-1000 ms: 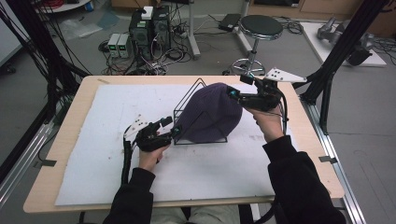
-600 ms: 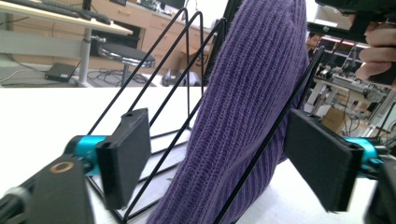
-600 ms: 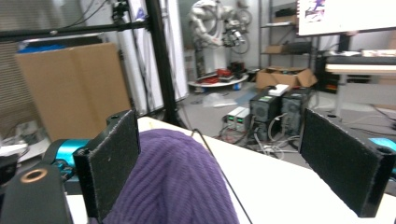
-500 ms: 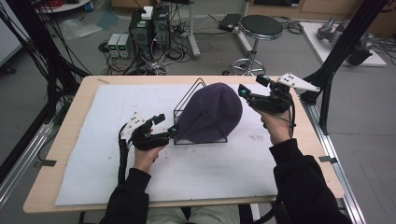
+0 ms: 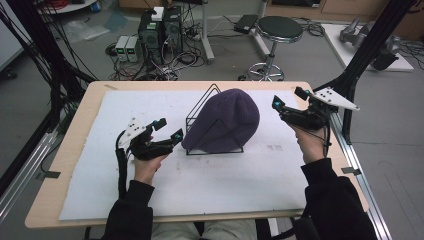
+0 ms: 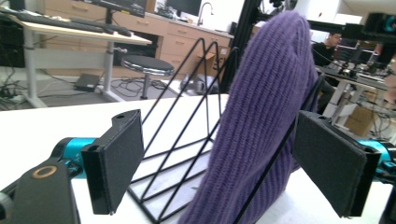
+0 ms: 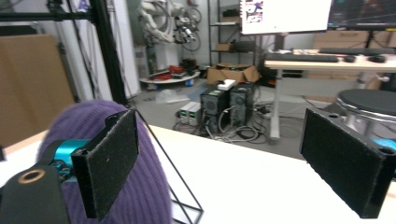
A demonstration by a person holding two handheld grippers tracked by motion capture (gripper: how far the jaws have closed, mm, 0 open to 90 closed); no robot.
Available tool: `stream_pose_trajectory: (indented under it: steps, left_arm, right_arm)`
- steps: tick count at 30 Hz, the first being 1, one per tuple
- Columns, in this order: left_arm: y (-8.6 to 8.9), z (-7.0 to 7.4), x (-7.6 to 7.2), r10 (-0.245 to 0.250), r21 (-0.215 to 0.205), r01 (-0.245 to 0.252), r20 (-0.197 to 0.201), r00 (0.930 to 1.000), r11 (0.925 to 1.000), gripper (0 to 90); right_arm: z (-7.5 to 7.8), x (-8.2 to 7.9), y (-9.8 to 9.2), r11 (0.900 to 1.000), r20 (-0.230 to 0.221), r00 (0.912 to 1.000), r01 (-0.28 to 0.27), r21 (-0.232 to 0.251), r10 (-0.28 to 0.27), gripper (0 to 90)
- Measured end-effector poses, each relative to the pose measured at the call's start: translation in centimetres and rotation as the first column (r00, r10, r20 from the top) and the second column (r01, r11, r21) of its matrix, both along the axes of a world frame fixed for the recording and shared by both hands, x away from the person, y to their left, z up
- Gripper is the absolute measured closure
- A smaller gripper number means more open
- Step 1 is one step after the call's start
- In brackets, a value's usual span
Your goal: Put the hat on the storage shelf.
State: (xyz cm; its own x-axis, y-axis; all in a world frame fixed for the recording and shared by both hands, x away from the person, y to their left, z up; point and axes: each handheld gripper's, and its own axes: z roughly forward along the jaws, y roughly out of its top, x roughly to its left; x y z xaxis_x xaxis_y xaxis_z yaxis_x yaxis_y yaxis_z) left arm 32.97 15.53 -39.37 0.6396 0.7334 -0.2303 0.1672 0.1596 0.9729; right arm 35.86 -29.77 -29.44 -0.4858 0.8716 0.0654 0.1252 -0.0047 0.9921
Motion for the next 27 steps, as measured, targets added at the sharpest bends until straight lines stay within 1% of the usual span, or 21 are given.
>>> stream_pose_trajectory:
  steps: [3, 6, 9, 11, 12, 14, 18, 20, 22, 23, 24, 25, 26, 27]
  left_arm:
    - [0.5, 0.2, -0.2, 0.024, -0.008, -0.024, 0.004, 0.9997, 0.9997, 17.4]
    - [0.9, 0.4, -0.4, 0.040, 0.001, -0.040, 0.005, 0.9992, 0.9992, 17.2]
    - [1.4, 0.6, -0.7, 0.058, 0.002, -0.058, 0.015, 0.9982, 0.9983, 17.2]
    - [1.8, 0.7, -0.8, 0.075, 0.008, -0.075, 0.022, 0.9969, 0.9971, 17.2]
    - [2.0, 0.7, -0.9, 0.084, 0.008, -0.084, 0.021, 0.9963, 0.9965, 17.2]
    - [2.4, 0.7, -1.0, 0.101, 0.006, -0.101, 0.023, 0.9947, 0.9949, 17.2]
    - [3.1, 0.6, -1.3, 0.146, 0.017, -0.147, 0.033, 0.9887, 0.9890, 17.2]
    - [3.5, 0.5, -1.5, 0.175, 0.029, -0.176, 0.035, 0.9839, 0.9839, 17.1]
    - [3.9, 0.4, -1.7, 0.202, 0.032, -0.203, 0.038, 0.9786, 0.9786, 17.0]
    - [4.1, 0.4, -1.8, 0.228, 0.030, -0.229, 0.041, 0.9728, 0.9729, 17.0]
    - [4.3, 0.3, -1.9, 0.246, 0.032, -0.247, 0.042, 0.9684, 0.9684, 16.9]
    - [4.5, 0.3, -1.9, 0.266, 0.028, -0.267, 0.042, 0.9630, 0.9632, 16.7]
    - [4.7, 0.3, -2.1, 0.290, 0.026, -0.292, 0.044, 0.9559, 0.9561, 16.7]
    - [4.8, 0.3, -2.2, 0.314, 0.022, -0.315, 0.048, 0.9482, 0.9487, 16.6]
  right_arm:
    - [-0.3, -0.5, -0.5, 1.000, 0.016, 0.9995, 0.029, -0.005, -0.029, 11.3]
    - [-0.5, -0.8, -1.1, 0.999, 0.014, 0.9988, 0.047, 0.006, -0.047, 11.3]
    - [-0.9, -1.0, -1.6, 0.998, 0.007, 0.9976, 0.069, 0.009, -0.069, 11.3]
    - [-1.3, -1.2, -1.8, 0.996, 0.010, 0.9961, 0.087, 0.005, -0.087, 11.3]
    - [-1.5, -1.3, -1.9, 0.996, 0.004, 0.9957, 0.093, 0.011, -0.093, 11.3]
    - [-2.0, -1.4, -2.0, 0.994, 0.007, 0.9944, 0.105, 0.009, -0.105, 11.3]
    - [-3.2, -1.7, -1.9, 0.991, 0.007, 0.9913, 0.131, 0.007, -0.131, 11.3]
    - [-3.8, -1.8, -1.7, 0.987, 0.016, 0.9867, 0.162, 0.001, -0.162, 11.3]
    - [-4.4, -2.0, -1.6, 0.979, 0.031, 0.9789, 0.202, -0.003, -0.202, 11.3]
    - [-4.6, -2.1, -1.5, 0.976, 0.041, 0.9753, 0.218, -0.010, -0.217, 11.3]
    - [-4.9, -2.3, -1.4, 0.970, 0.057, 0.9693, 0.241, -0.019, -0.239, 11.4]
    - [-5.1, -2.5, -1.3, 0.967, 0.064, 0.9656, 0.253, -0.017, -0.252, 11.3]
    - [-5.2, -2.5, -1.2, 0.962, 0.055, 0.9608, 0.273, -0.024, -0.272, 11.3]
    - [-5.2, -2.7, -1.1, 0.958, 0.057, 0.9569, 0.286, -0.023, -0.285, 11.3]
